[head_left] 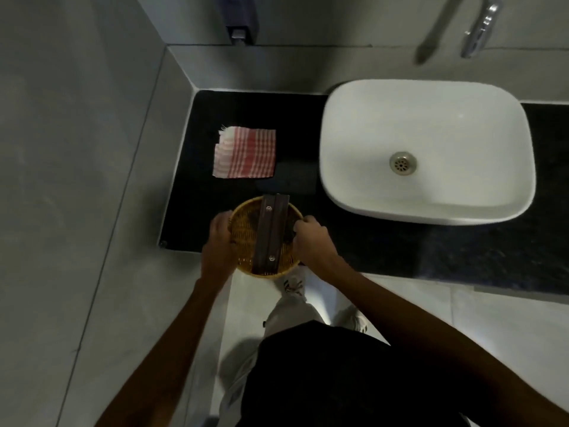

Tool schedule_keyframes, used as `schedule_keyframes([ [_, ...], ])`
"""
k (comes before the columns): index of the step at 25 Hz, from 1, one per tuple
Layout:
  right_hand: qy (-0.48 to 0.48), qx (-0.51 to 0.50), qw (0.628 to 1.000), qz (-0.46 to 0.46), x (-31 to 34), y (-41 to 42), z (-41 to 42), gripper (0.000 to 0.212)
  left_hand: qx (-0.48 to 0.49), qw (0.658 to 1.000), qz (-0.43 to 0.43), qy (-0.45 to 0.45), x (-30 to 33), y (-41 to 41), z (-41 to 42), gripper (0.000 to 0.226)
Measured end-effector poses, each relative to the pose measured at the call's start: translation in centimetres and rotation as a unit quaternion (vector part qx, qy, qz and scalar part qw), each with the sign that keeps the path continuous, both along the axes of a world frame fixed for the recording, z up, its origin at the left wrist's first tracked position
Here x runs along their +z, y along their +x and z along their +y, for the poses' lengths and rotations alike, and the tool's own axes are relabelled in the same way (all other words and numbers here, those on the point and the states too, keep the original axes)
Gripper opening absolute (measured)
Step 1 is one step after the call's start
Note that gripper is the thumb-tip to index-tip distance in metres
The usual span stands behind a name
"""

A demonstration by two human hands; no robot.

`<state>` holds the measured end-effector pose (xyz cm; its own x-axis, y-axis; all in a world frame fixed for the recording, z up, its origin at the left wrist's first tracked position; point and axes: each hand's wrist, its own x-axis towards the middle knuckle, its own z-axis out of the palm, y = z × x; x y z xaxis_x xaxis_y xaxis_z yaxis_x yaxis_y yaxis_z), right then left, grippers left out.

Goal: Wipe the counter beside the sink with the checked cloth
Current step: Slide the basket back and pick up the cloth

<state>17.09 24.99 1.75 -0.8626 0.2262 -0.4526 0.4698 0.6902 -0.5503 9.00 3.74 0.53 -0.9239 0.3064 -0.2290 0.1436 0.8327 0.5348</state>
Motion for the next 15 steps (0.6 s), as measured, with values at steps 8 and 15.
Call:
schedule_keyframes([
  [8,0.046,0.012,0.999,0.005,-0.4,-10.4,-2.9,0.020,0.039,0.998,-0.045,0.000,-2.7,-10.1,-4.2,0.062],
  [15,-0.127,-0.343,0.930,0.031,-2.7,-21.5,6.2,0.022,0.174,0.974,-0.144,0.003,-1.2,-22.2,10.0,0.094],
])
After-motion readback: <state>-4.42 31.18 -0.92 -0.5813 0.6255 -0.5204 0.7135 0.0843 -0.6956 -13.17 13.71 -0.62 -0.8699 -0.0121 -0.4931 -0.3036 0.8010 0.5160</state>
